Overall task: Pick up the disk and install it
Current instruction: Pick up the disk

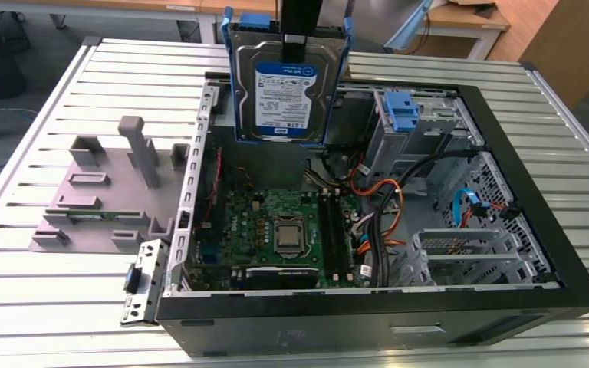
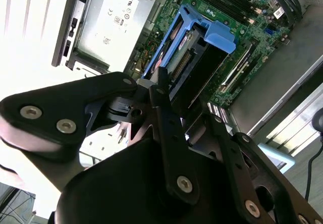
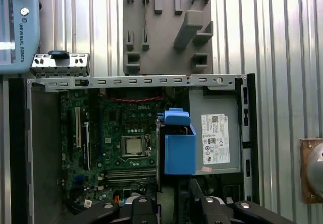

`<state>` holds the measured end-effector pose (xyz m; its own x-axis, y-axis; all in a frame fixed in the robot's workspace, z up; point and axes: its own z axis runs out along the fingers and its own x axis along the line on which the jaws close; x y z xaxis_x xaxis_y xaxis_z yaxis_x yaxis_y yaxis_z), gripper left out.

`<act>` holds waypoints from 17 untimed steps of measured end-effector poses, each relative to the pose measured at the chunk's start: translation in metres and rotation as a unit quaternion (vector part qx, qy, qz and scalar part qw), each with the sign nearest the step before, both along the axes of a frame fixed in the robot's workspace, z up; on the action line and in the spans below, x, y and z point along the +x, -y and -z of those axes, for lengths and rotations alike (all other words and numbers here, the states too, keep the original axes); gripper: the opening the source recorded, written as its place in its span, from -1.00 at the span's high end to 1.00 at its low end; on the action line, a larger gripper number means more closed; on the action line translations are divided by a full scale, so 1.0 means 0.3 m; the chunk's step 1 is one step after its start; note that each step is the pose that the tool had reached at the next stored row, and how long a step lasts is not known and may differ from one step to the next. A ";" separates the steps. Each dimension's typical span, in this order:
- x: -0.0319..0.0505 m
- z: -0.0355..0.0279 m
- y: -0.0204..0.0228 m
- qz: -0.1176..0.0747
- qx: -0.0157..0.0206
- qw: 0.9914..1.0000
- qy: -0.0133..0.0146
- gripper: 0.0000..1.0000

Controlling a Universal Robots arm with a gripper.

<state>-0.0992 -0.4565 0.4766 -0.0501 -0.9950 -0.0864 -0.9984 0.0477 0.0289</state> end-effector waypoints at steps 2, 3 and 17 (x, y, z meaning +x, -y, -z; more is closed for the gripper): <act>0.000 0.000 0.000 0.000 0.000 1.000 0.000 0.30; 0.000 0.000 0.000 0.000 0.000 1.000 0.000 0.30; 0.048 0.000 0.001 0.000 0.000 1.000 0.000 0.30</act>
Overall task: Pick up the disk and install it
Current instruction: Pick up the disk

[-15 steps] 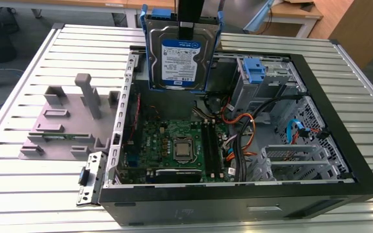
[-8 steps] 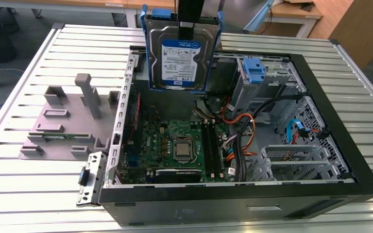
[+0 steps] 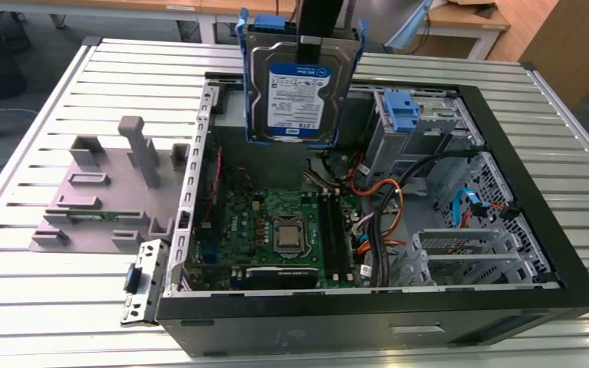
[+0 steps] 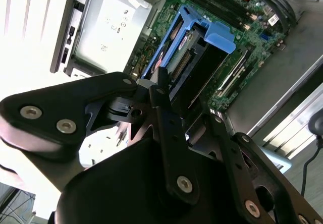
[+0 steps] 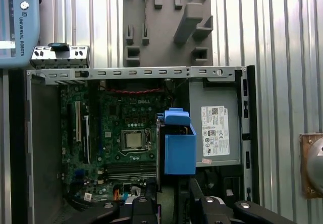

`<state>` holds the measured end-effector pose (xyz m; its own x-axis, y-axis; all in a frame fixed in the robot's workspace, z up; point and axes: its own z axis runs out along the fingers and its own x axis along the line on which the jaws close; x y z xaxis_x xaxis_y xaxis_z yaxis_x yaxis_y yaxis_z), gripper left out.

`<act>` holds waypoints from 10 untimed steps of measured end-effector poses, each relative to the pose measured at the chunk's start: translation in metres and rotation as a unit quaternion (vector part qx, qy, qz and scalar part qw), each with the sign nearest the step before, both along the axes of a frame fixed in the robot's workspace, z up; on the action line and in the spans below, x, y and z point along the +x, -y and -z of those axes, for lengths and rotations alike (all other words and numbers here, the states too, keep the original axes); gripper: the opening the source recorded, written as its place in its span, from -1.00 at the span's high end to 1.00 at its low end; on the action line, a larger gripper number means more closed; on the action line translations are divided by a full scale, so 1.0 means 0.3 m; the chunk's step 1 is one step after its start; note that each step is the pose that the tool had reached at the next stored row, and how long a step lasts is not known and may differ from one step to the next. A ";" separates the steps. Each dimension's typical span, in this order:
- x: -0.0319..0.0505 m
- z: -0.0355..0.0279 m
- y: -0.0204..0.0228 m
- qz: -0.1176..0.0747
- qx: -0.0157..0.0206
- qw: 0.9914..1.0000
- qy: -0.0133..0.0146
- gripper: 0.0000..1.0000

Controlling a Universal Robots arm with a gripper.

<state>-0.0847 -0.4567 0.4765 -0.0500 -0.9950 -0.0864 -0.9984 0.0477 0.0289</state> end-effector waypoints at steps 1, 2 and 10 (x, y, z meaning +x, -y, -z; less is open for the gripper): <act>0.009 0.000 0.000 0.000 0.000 1.000 0.000 0.30; 0.018 0.000 0.000 0.000 0.000 1.000 0.000 0.30; 0.070 0.002 0.015 0.000 0.000 1.000 0.000 0.30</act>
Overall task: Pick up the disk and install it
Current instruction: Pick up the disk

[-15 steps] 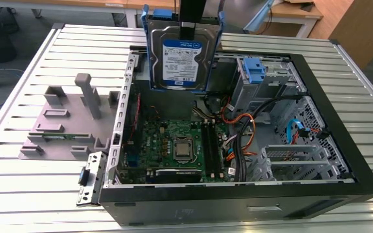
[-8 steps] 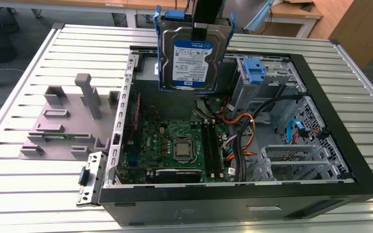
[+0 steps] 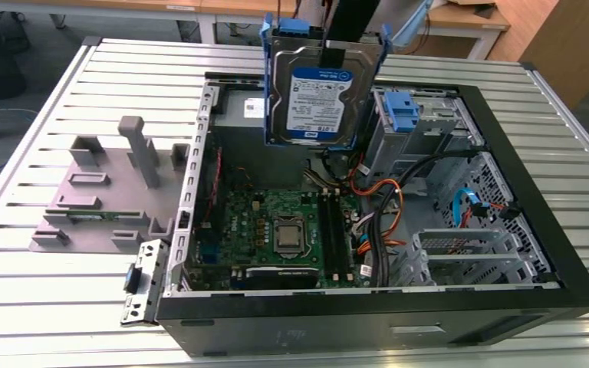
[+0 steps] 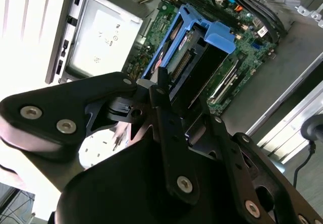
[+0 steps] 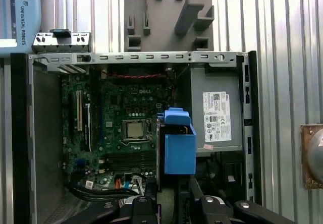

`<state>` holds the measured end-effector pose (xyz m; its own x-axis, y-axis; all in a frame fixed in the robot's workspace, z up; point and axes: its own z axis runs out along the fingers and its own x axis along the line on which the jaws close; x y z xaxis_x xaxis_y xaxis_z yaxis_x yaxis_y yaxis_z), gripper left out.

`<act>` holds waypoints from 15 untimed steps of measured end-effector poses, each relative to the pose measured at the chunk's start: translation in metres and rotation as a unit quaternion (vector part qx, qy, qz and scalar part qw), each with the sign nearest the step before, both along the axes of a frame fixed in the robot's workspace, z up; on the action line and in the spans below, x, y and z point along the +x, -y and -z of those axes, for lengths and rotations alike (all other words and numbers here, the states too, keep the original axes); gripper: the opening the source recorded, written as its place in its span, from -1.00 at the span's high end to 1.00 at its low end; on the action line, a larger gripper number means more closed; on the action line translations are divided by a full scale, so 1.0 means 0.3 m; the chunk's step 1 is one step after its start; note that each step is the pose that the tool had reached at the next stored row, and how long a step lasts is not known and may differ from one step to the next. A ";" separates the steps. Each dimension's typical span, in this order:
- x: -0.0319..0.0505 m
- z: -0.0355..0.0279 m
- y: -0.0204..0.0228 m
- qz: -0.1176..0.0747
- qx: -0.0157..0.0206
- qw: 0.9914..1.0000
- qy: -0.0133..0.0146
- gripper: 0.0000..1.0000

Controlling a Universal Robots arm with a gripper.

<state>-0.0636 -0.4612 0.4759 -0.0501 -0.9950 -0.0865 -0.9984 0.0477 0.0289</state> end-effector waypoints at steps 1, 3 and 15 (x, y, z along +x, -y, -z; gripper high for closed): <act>0.005 0.000 0.006 0.000 0.000 1.000 0.000 0.30; 0.013 0.001 0.017 0.000 0.000 1.000 0.000 0.30; 0.045 0.005 0.098 0.000 0.000 1.000 0.000 0.30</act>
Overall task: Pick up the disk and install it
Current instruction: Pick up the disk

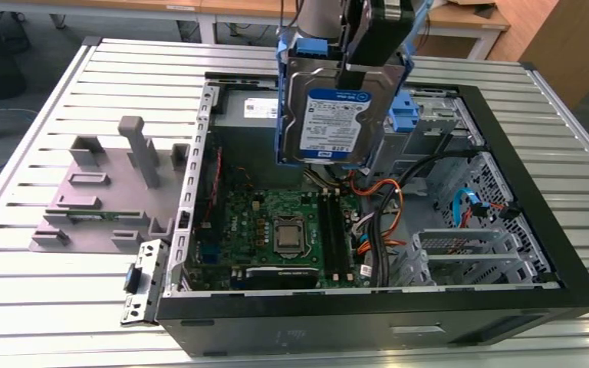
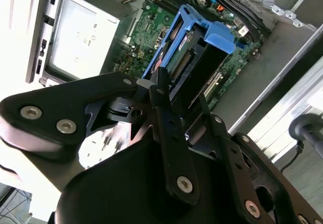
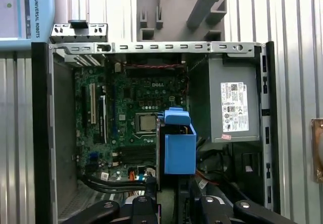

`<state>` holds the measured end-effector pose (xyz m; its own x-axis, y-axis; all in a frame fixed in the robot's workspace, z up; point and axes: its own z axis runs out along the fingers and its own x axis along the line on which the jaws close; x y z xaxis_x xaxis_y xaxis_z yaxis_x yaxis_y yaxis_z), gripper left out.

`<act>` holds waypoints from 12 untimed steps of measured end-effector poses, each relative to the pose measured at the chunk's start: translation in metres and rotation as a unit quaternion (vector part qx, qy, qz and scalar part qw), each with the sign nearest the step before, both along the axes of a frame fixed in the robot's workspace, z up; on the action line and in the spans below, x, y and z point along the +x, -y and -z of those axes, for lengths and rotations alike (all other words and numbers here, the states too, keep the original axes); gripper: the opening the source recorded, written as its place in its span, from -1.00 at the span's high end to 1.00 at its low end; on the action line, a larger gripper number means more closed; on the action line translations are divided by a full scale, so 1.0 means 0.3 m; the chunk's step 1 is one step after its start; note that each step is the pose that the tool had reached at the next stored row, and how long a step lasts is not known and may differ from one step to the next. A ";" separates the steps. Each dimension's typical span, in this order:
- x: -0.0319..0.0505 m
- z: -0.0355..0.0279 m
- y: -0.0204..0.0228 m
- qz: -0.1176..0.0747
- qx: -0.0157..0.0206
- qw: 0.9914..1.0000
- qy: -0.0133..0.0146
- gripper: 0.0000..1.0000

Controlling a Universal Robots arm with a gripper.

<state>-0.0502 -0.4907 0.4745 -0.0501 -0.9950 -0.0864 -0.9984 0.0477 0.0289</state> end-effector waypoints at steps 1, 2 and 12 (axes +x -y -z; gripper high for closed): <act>0.002 0.000 0.008 0.000 0.000 1.000 0.000 0.30; 0.003 0.001 0.015 0.000 0.000 1.000 0.000 0.30; 0.018 0.003 0.081 0.000 0.000 1.000 0.000 0.30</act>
<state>-0.0448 -0.5150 0.4735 -0.0505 -0.9950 -0.0865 -0.9984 0.0481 0.0289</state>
